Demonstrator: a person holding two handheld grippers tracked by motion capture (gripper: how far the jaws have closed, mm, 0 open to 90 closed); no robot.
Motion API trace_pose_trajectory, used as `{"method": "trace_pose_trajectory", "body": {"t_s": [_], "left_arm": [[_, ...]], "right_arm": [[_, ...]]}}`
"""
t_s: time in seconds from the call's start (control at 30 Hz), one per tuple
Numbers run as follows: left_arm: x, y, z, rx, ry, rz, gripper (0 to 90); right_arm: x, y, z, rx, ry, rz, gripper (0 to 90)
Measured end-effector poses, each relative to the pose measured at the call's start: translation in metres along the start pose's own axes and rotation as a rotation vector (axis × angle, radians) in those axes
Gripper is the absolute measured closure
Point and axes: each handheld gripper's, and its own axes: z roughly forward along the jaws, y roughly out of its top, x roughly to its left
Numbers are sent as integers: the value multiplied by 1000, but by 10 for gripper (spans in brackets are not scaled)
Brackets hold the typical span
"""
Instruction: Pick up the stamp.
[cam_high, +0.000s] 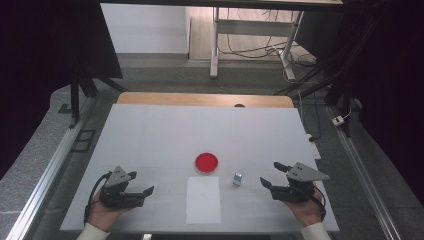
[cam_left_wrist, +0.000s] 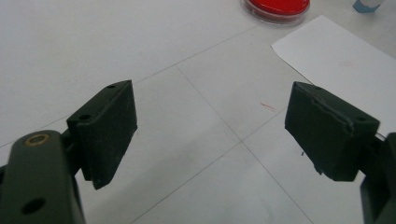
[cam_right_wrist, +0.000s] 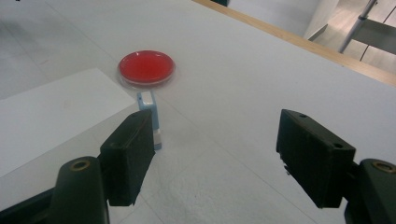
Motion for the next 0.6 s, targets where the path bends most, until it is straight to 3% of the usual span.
{"method": "trace_pose_trajectory", "body": {"t_s": [0.33,0.6], "left_arm": [[-1,0,1,5,-4,1,172],[-1,-1,3,12,-6,5,173]], "right_arm": [[6,7,8,3,42,-6,279],[14,17,26,23,72,-38,280]]}}
